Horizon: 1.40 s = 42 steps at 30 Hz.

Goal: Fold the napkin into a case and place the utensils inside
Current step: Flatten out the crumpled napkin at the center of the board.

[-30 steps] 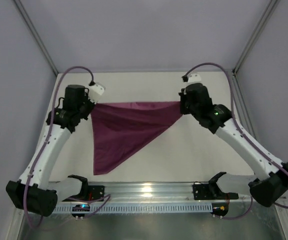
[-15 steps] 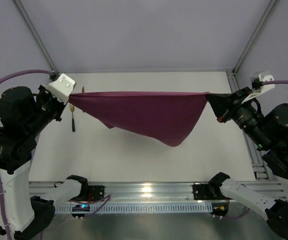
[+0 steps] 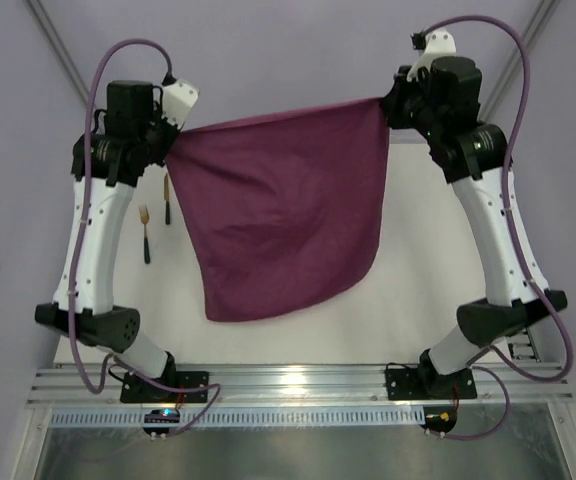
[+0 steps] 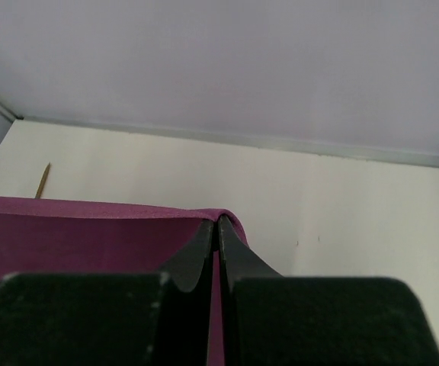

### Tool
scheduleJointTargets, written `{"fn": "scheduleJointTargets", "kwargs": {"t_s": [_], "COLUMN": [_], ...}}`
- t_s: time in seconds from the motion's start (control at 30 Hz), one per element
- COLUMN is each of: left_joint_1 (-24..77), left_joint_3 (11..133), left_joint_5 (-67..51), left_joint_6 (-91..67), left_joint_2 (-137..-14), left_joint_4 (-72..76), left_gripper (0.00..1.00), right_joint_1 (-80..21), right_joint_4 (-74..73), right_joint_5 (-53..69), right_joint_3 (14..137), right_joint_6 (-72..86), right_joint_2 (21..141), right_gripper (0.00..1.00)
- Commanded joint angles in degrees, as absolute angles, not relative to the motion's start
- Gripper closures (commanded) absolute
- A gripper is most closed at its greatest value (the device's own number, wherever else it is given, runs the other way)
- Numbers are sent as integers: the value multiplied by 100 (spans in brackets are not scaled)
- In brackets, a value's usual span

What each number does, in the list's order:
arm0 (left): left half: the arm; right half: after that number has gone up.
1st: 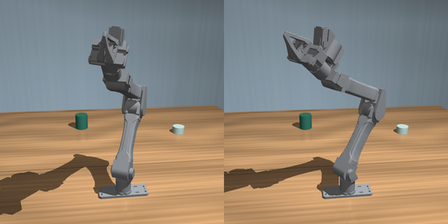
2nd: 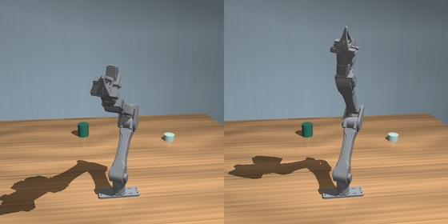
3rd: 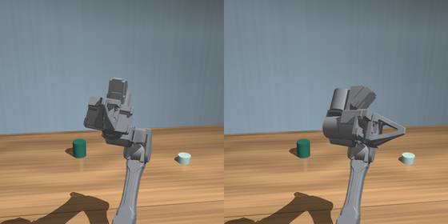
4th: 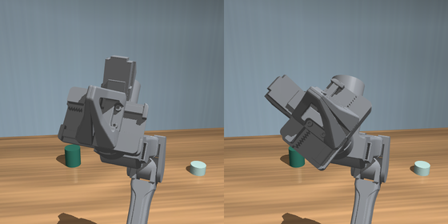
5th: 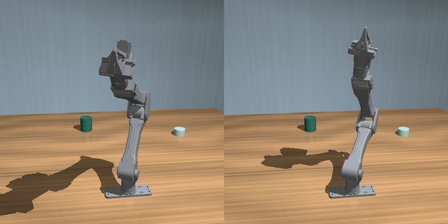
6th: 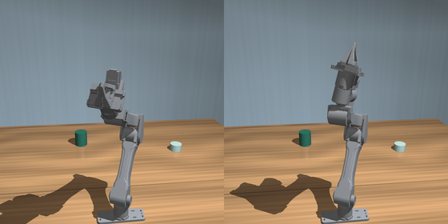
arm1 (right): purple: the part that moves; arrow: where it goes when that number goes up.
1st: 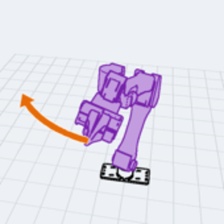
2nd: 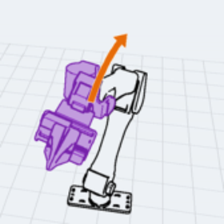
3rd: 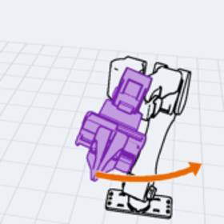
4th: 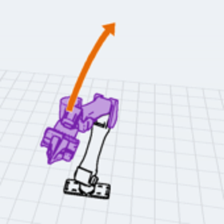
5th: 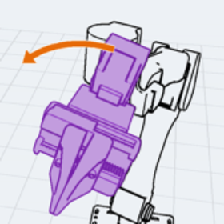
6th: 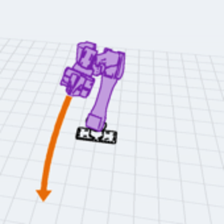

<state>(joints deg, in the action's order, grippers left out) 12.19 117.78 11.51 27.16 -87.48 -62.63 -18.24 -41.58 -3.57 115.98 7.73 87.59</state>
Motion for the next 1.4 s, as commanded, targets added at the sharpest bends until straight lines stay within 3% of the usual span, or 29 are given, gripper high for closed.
{"fn": "scheduleJointTargets", "kwargs": {"t_s": [0.0, 0.13, 0.4, 0.53, 0.67, 0.87, 1.13, 1.37], "left_joint_1": [985, 958, 949, 949, 958, 958, 984, 993], "left_joint_3": [13005, 13605, 13563, 11347, 9044, 6395, 4378, 3604], "left_joint_5": [1931, 2434, 2330, 1471, 995, 607, 343, 44], "left_joint_6": [2610, 2803, 3120, 3059, 3348, 3875, 4139, 4412], "left_joint_2": [-9288, -9764, -9792, -8932, -7982, -7304, -6856, -5750], "left_joint_4": [-5722, -4994, -4403, -3991, -3508, -3454, -3550, -4630], "left_gripper": [100, 100, 100, 100, 100, 100, 100, 100], "right_joint_1": [-1486, -1205, -817, -809, -844, -1211, -2258, -2847], "right_joint_4": [-3832, -3658, -2892, -2541, -1803, -1687, -2434, -2978], "right_joint_5": [-255, -107, 97, 53, -182, -413, -765, -790], "right_joint_3": [13242, 14404, 13616, 11589, 8071, 4954, 3087, 2918], "right_joint_6": [721, 984, 766, 396, 571, 1290, 2609, 3462], "right_joint_2": [9567, 10194, 9774, 8844, 7508, 6092, 5451, 4940], "right_gripper": [96, 96, 96, 96, 96, 96, 96, 96]}}
